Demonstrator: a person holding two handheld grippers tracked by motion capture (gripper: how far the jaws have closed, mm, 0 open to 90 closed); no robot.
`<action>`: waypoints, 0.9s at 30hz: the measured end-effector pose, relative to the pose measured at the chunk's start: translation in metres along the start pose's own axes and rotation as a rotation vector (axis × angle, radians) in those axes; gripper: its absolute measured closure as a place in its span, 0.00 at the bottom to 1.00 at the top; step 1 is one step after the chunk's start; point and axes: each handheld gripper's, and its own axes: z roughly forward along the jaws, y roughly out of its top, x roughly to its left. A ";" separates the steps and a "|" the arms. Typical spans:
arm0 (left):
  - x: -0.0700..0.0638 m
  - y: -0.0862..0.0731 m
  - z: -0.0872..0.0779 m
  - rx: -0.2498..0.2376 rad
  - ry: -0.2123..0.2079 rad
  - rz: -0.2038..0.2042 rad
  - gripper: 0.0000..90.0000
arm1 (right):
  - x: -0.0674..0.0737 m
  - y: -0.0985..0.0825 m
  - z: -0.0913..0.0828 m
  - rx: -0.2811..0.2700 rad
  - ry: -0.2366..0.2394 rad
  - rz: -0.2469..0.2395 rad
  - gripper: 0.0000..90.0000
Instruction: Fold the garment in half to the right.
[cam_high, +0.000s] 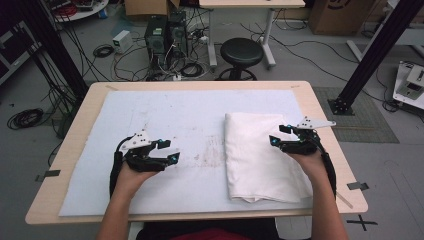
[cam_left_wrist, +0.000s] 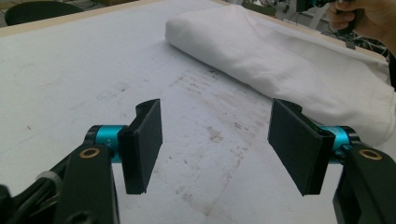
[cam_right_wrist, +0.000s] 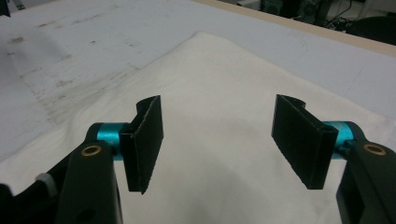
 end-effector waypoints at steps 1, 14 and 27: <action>0.000 0.000 0.000 0.000 -0.001 0.000 0.39 | 0.002 -0.002 0.000 0.001 0.005 0.001 0.37; 0.005 -0.003 0.002 0.014 0.008 0.009 0.34 | 0.022 -0.013 -0.006 -0.009 0.054 -0.038 0.33; 0.004 -0.004 0.001 0.021 -0.003 0.018 0.31 | 0.036 -0.009 0.002 0.009 0.088 -0.076 0.30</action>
